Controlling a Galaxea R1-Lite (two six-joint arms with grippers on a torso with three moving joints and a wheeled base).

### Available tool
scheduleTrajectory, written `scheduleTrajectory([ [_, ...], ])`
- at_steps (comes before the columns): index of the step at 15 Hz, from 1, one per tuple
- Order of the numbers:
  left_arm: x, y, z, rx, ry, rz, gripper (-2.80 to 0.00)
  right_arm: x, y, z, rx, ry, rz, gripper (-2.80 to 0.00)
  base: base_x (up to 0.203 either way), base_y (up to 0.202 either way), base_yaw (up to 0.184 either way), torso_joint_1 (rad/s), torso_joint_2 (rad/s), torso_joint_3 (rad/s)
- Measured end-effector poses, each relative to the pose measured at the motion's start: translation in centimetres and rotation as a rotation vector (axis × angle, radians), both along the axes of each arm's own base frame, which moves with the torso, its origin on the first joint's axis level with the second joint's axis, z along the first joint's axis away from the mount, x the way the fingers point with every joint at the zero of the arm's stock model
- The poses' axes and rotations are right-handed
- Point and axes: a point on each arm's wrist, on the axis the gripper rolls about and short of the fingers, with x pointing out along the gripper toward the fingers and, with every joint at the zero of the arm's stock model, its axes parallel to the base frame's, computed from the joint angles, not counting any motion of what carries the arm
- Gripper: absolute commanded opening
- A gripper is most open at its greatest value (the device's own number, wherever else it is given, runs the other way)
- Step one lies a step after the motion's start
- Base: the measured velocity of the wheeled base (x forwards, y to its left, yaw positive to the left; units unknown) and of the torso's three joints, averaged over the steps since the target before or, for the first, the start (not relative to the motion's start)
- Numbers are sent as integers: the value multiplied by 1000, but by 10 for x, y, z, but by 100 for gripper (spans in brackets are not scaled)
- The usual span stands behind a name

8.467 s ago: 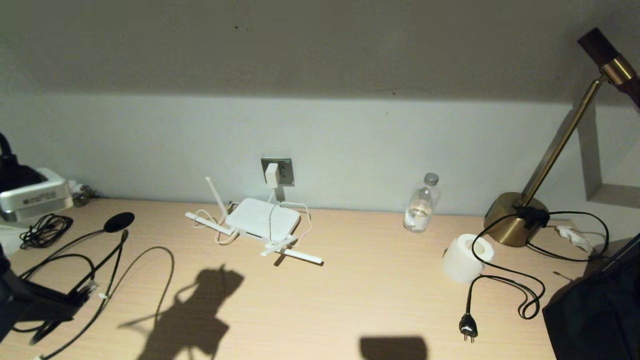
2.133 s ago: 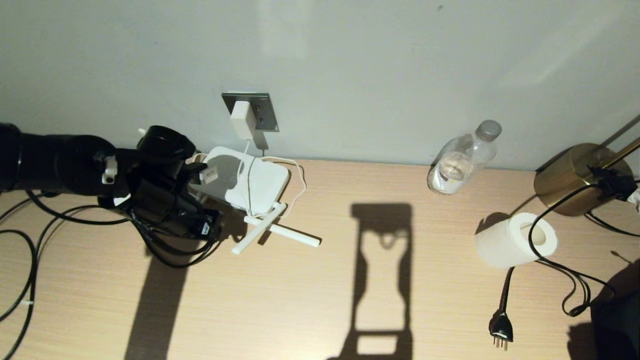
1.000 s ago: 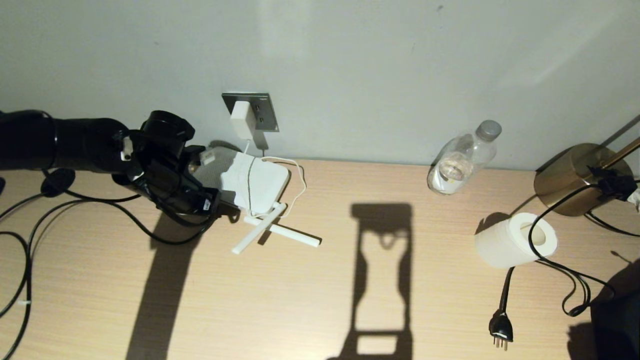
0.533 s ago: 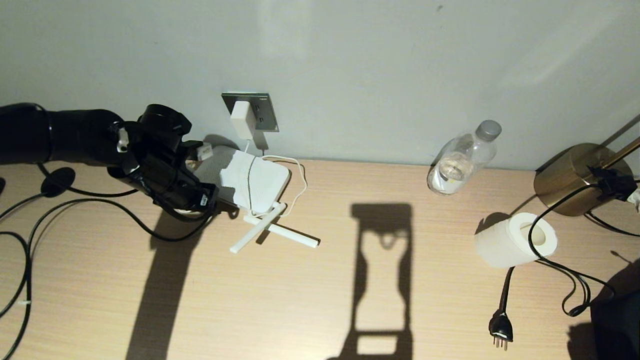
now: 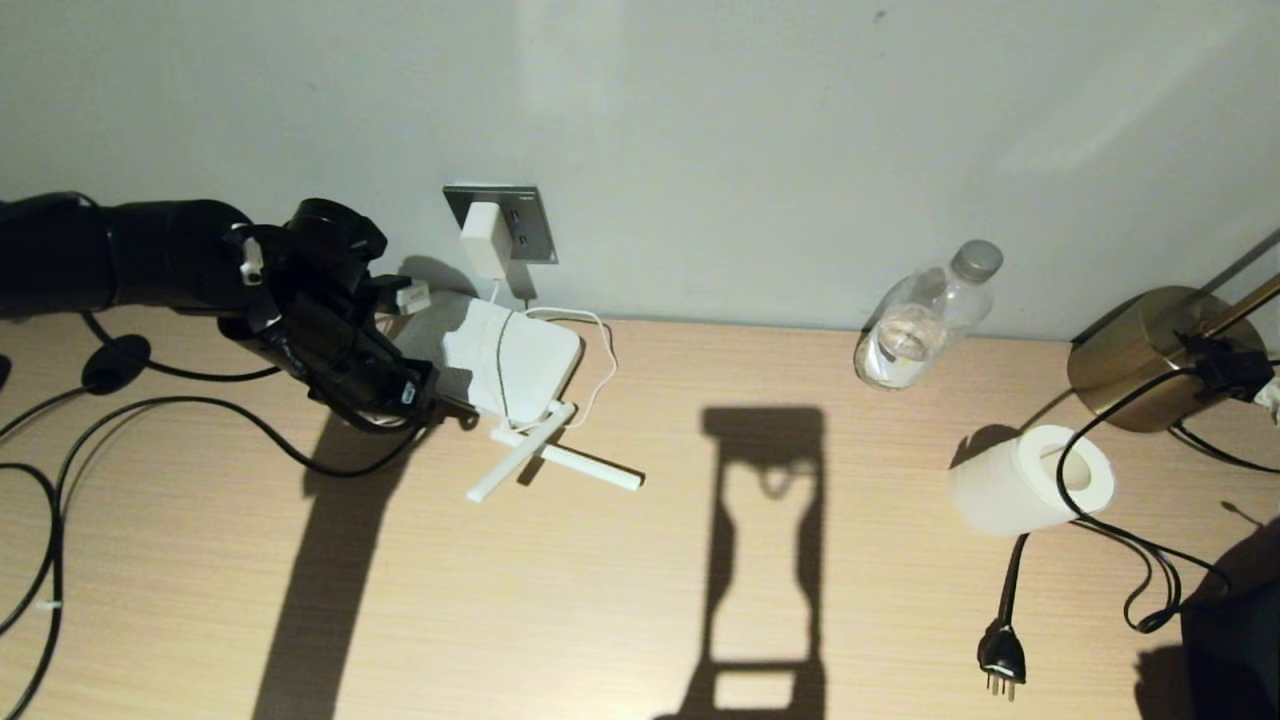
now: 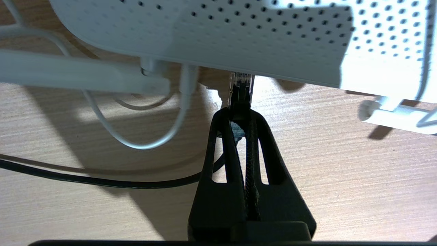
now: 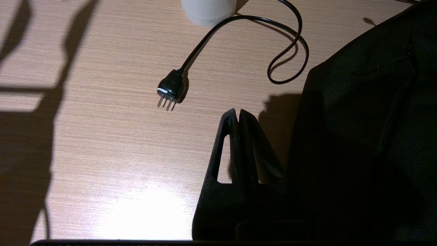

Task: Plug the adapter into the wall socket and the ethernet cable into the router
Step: Plug cable into router interface

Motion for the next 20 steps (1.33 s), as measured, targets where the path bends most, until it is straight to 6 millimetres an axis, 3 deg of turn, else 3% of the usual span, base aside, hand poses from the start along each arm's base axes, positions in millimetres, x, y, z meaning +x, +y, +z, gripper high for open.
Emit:
scheduleTrajectory([
  [20, 2, -11, -2, -39, 23, 41, -280, 0, 0, 0, 0, 0, 0, -280, 0, 0, 0, 0, 0, 0],
])
